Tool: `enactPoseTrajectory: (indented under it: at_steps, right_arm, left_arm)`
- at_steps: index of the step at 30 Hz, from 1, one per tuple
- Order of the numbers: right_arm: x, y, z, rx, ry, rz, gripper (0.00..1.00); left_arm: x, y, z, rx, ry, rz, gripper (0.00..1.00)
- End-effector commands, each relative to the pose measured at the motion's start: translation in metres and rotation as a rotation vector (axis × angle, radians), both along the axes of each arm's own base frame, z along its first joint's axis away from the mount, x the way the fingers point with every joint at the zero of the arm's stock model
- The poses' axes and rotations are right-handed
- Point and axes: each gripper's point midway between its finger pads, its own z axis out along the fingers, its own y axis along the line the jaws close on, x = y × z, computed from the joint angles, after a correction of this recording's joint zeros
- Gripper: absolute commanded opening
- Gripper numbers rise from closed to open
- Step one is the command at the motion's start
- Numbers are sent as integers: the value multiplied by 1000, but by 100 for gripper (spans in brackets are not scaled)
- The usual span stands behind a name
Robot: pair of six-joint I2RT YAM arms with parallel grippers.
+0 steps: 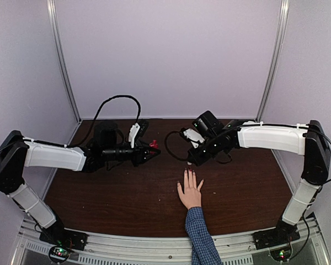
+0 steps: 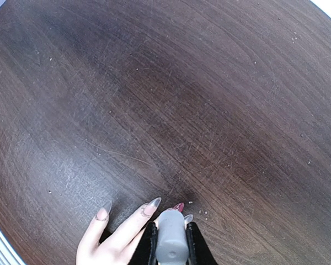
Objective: Paint the nails
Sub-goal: Paint the hand on the nail.
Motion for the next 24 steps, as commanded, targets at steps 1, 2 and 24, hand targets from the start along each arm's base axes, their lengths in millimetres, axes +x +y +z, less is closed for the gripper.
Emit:
enactPoseTrajectory:
  at_steps: [1, 2, 24]
  right_arm:
    - [7, 6, 8, 22, -20, -6, 0]
    - [8, 6, 8, 22, -20, -7, 0]
    - [16, 0, 9, 6, -39, -32, 0]
  left_arm:
    - [2, 2, 14, -37, -52, 5, 0]
    - [2, 2, 14, -36, -53, 5, 0]
    - [3, -1, 15, -36, -53, -6, 0]
